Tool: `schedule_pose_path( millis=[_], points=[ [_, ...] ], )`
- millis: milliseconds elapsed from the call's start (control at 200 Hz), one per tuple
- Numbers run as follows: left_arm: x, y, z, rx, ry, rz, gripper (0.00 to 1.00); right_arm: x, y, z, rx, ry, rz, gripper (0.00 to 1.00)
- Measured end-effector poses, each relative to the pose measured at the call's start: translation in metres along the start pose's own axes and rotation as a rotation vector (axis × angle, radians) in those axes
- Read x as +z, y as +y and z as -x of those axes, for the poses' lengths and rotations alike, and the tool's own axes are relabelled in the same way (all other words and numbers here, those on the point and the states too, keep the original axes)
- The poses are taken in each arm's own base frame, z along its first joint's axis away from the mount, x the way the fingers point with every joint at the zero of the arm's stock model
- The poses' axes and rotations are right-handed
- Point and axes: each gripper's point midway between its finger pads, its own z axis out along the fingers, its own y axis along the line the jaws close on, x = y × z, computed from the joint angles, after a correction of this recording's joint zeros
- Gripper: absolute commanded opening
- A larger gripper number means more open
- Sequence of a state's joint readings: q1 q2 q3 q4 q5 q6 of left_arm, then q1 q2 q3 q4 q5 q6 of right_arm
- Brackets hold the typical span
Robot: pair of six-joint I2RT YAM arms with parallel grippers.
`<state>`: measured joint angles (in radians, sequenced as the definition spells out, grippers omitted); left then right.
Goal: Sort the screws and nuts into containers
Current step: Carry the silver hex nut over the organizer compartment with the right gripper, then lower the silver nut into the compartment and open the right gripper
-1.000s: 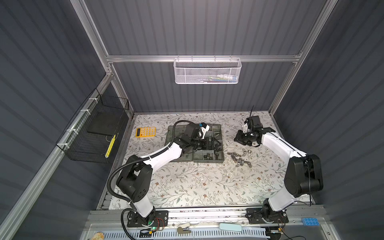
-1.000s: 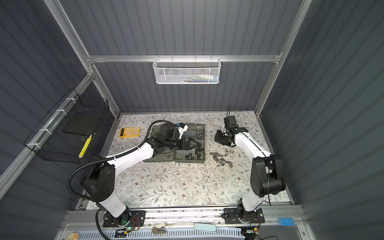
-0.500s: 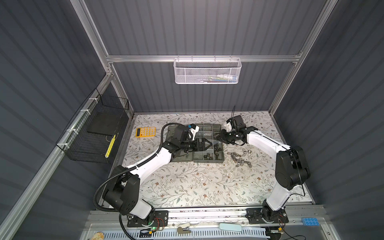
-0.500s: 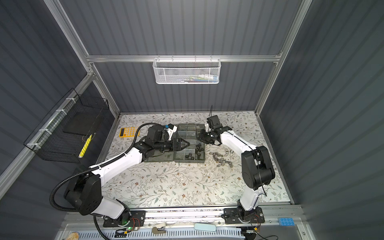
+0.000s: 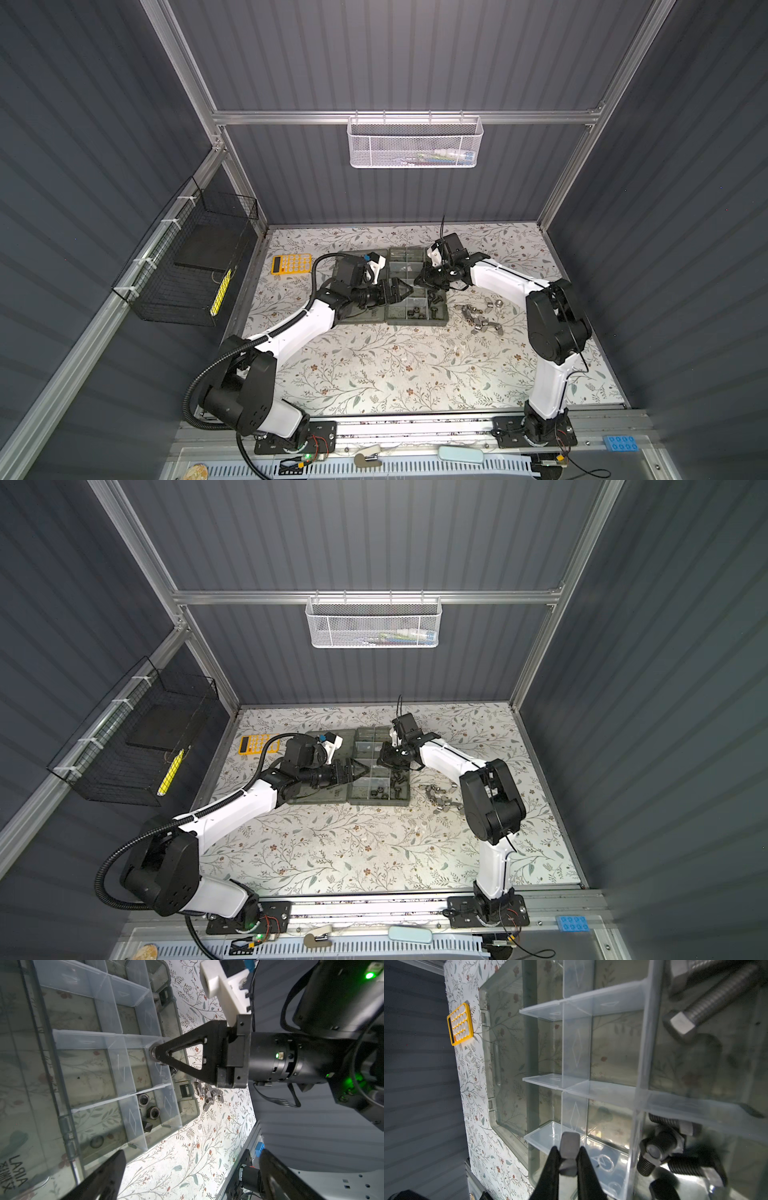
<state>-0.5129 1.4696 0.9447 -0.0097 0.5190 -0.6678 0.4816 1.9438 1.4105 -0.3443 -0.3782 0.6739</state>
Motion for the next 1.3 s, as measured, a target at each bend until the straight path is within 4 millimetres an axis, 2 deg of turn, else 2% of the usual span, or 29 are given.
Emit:
schedule_pose_path(
  millis=[155,420,876,1091,1296],
  points=[
    [-0.001,0.002,0.002,-0.011,-0.005,-0.003,1.0,0.014,-0.008,-0.009,0.007,0.033,-0.02,0.16],
    [-0.002,0.0,0.002,-0.018,-0.005,-0.015,1.0,0.023,-0.014,-0.013,0.016,0.052,-0.034,0.23],
    [-0.002,0.0,0.001,-0.024,0.0,-0.021,1.0,0.024,-0.016,-0.014,0.014,0.057,-0.039,0.34],
    [-0.002,0.0,0.0,-0.025,0.001,-0.02,1.0,0.014,-0.012,-0.012,0.0,0.043,-0.04,0.44],
    [-0.002,0.0,0.0,-0.025,0.001,-0.021,1.0,-0.016,0.002,0.0,-0.035,-0.024,-0.033,0.55]
  ],
)
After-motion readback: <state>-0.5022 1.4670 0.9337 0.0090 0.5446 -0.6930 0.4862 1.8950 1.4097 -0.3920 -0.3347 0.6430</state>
